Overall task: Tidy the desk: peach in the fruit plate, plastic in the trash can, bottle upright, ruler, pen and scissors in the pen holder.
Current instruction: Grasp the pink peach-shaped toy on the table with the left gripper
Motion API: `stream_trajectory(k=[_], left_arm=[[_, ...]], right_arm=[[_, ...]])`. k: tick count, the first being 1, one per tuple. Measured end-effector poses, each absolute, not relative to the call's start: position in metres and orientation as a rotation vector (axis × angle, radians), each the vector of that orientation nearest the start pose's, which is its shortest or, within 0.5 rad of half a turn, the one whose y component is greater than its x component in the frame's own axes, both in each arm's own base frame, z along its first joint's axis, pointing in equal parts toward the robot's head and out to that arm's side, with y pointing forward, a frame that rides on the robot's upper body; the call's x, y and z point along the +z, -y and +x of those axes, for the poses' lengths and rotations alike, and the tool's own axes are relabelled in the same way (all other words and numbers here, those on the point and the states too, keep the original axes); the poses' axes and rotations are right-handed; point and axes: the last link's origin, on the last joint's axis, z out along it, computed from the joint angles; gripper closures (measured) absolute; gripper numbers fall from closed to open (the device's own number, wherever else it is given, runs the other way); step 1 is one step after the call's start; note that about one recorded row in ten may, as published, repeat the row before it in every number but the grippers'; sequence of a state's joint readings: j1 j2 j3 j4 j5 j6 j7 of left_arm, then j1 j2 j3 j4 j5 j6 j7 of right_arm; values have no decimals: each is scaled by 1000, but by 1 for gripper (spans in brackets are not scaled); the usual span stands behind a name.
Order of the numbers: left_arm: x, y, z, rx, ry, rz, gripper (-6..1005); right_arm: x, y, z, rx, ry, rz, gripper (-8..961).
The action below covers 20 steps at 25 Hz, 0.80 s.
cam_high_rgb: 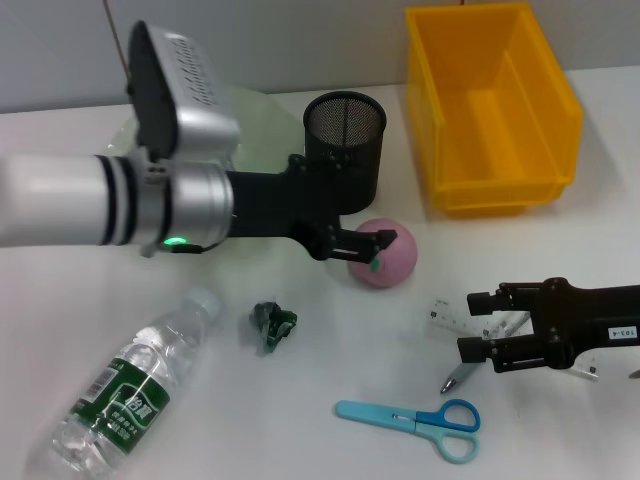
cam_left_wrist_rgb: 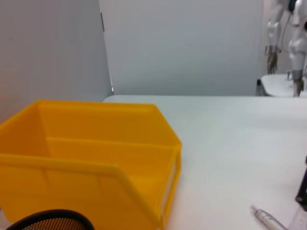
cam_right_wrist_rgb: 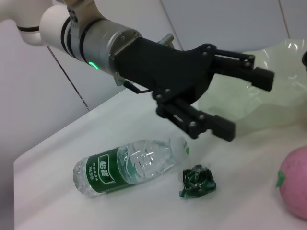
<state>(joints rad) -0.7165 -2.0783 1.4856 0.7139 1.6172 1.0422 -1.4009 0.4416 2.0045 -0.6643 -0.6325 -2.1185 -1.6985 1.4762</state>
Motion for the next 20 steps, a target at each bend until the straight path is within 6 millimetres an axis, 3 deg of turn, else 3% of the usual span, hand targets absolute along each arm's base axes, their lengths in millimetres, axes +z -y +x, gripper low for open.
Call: stream_trajectory(k=[8, 20], left_arm=[[-116, -378, -138, -305, 23, -2839, 232], [-136, -371, -142, -192, -53, -2816, 251]], right_arm=[[20, -284, 310, 581, -927, -2796, 140], [20, -285, 311, 566, -946, -2799, 140]])
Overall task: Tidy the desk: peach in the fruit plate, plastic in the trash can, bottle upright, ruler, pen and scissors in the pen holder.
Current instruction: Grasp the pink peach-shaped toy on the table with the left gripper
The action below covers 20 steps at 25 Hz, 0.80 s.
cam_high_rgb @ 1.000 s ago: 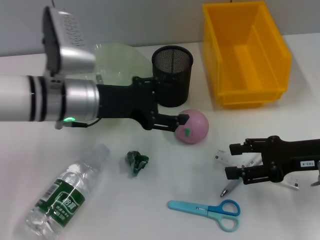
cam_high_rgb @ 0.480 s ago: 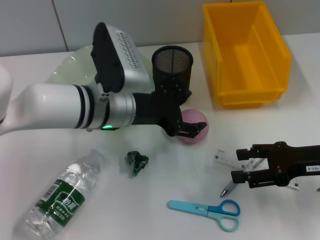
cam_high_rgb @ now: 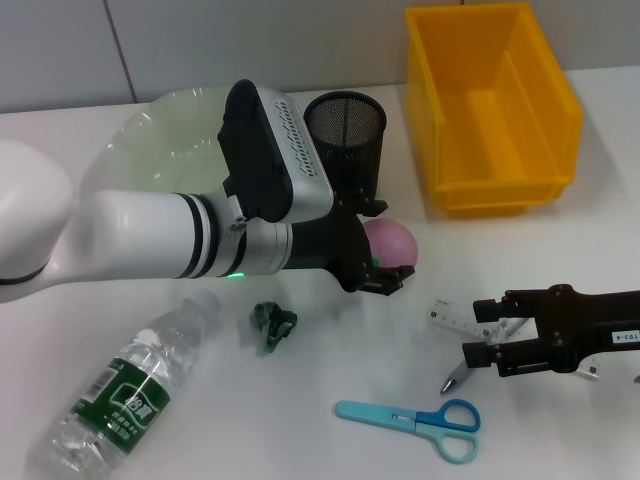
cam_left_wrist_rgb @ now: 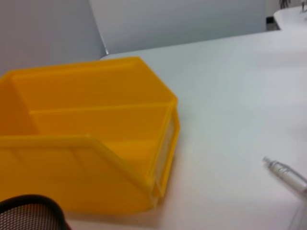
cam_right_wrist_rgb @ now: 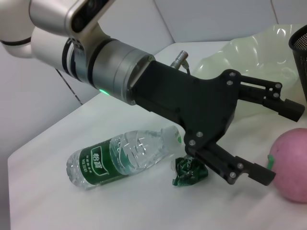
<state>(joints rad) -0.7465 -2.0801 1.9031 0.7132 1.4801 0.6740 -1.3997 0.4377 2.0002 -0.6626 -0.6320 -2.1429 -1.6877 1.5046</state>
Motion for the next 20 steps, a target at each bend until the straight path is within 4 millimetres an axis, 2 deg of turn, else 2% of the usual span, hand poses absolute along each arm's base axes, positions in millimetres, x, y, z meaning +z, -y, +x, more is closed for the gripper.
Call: stream_trajectory(k=[20], left_arm=[[-152, -369, -148, -56, -151, -2758, 284]], right_arm=[[20, -287, 310, 565, -942, -2800, 140]])
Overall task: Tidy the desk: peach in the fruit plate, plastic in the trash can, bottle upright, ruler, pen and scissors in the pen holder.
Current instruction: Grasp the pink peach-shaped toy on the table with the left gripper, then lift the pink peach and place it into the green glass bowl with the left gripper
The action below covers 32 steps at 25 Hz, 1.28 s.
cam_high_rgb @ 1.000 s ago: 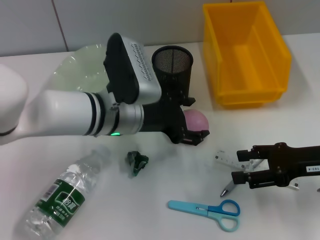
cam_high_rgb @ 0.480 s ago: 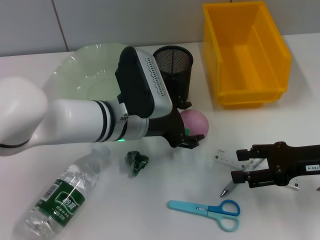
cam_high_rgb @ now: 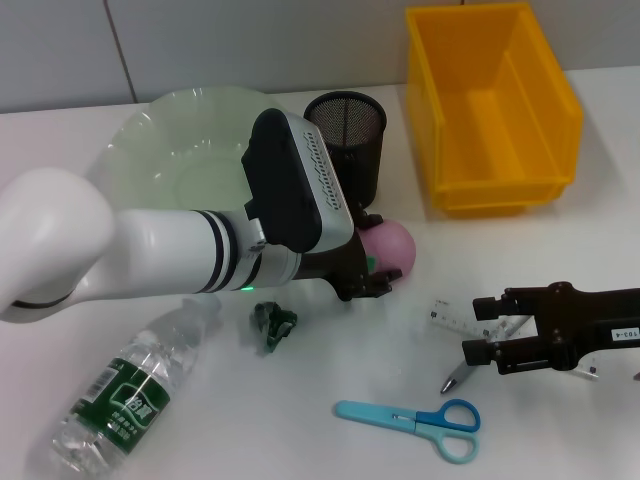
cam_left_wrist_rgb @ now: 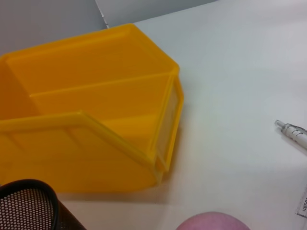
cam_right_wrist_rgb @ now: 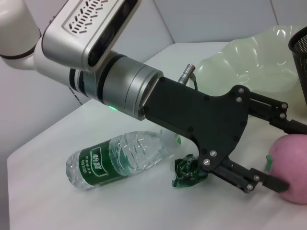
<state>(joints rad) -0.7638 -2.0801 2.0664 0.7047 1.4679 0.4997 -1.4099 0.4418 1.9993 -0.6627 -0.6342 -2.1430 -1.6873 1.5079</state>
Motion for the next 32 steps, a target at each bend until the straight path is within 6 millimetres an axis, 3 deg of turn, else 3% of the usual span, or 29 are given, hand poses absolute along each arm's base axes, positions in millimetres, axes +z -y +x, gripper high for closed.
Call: stream_trajectory(k=[5, 10, 16, 20, 23, 24, 25, 28, 29, 32], left_arm=[[-153, -368, -146, -61, -166, -2758, 292], [-153, -364, -141, -96, -167, -2762, 519], [-148, -355, -135, -183, -141, -2753, 569], [-131, -350, -133, -314, -62, -2764, 603], [-107, -354, -136, -434, 37, -2741, 643], [-90, -358, -138, -542, 130, -2709, 659], [-90, -358, -138, -542, 130, -2709, 668], [-69, -367, -144, -673, 257, -2632, 697], [-56, -377, -155, -729, 357, -2552, 706], [-50, -384, -163, -749, 420, -2493, 734]], right_arm=[[21, -286, 310, 564, -944, -2799, 140], [21, -286, 310, 566, -945, -2795, 139], [22, -286, 312, 569, -949, -2786, 139], [23, -286, 312, 567, -947, -2784, 139], [23, -286, 312, 567, -943, -2784, 139], [23, -286, 312, 566, -941, -2785, 139], [23, -286, 312, 566, -941, -2785, 139], [23, -286, 312, 566, -940, -2785, 139], [23, -286, 312, 566, -939, -2785, 139], [23, -286, 312, 566, -936, -2786, 139]])
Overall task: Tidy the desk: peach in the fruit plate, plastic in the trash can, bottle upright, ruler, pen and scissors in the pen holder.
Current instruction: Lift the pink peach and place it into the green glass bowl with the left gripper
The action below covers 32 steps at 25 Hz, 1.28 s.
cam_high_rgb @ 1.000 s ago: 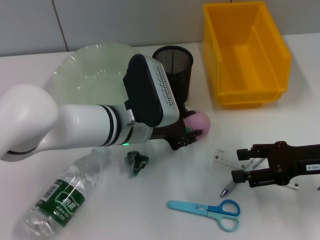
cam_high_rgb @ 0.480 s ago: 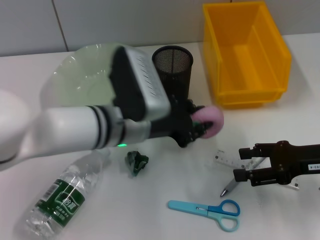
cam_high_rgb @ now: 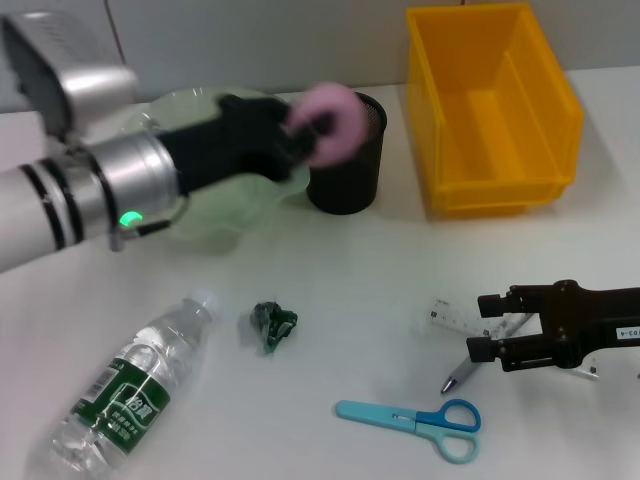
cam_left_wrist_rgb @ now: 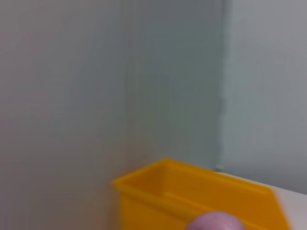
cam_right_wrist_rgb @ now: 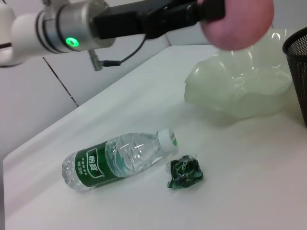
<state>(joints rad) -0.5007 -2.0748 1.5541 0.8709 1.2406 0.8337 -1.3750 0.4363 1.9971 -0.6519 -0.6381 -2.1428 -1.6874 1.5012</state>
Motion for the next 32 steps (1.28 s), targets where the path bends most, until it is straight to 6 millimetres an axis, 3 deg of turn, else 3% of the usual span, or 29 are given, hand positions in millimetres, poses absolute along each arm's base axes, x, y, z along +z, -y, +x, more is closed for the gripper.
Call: stream_trajectory(k=[4, 12, 27, 32], left_arm=[[-43, -406, -191, -739, 598, -2327, 767], [-49, -424, -211, -594, 695, -2226, 817], [-59, -431, -225, -460, 746, -2203, 880], [-59, -431, -226, -456, 750, -2203, 709]], right_arm=[[23, -287, 311, 565, -931, -2789, 139], [24, -288, 311, 566, -927, -2789, 139], [24, -292, 307, 567, -914, -2797, 139], [25, -293, 306, 566, -912, -2798, 139]])
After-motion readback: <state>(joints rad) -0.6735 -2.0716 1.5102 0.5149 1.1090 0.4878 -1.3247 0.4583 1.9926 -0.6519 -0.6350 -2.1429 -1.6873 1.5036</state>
